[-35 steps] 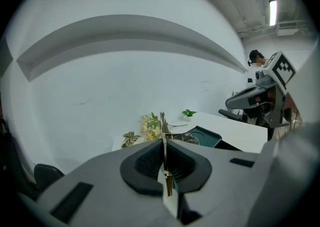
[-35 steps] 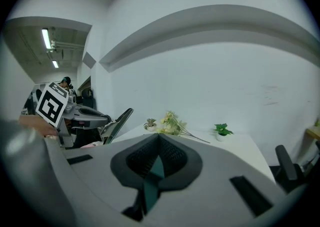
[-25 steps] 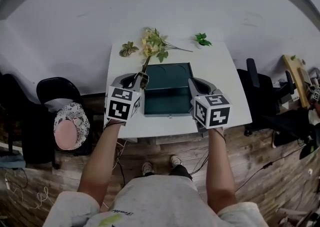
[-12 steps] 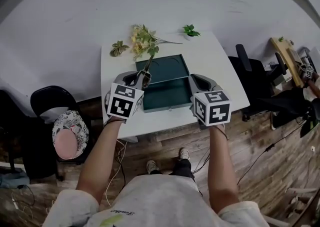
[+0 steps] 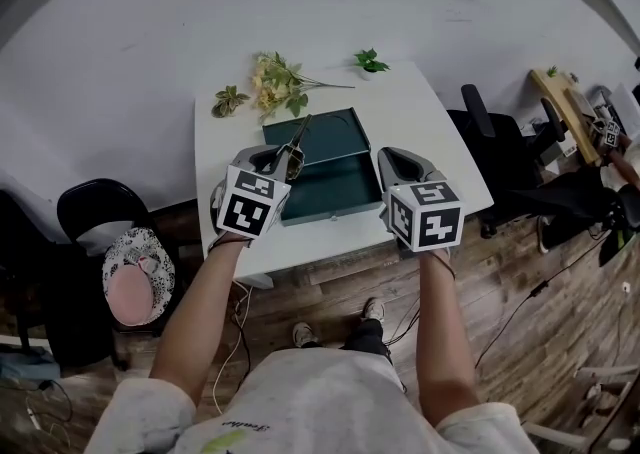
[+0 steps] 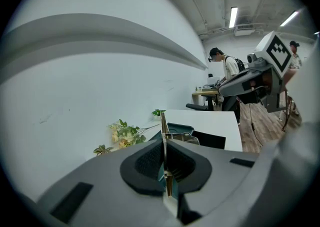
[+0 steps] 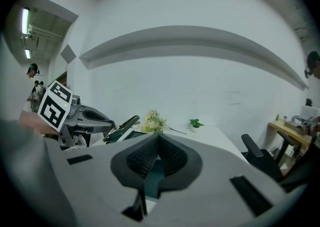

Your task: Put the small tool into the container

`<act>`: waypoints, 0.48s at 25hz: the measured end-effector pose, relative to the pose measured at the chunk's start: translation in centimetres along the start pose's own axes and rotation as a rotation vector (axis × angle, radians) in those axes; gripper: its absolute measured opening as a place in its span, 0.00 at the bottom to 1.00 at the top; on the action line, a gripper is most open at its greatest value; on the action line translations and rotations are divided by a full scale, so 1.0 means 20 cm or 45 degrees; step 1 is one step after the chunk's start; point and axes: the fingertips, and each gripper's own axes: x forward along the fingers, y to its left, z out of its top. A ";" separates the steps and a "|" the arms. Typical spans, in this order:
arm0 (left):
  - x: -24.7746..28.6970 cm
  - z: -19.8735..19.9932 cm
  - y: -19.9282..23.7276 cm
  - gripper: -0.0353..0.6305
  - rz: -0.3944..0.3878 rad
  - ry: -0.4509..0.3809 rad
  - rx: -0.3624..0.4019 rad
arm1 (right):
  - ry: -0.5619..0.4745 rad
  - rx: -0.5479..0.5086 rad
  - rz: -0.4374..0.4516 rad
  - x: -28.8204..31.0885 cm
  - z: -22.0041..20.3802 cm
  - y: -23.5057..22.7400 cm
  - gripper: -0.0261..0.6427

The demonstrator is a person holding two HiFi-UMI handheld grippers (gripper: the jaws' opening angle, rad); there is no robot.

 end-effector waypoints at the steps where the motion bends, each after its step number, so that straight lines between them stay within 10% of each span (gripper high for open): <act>1: 0.00 0.00 -0.01 0.05 -0.005 0.005 0.011 | -0.001 0.002 -0.002 0.00 0.00 0.00 0.05; 12: 0.07 0.01 -0.09 0.05 -0.083 0.080 0.222 | 0.011 0.027 0.001 -0.01 -0.07 0.01 0.05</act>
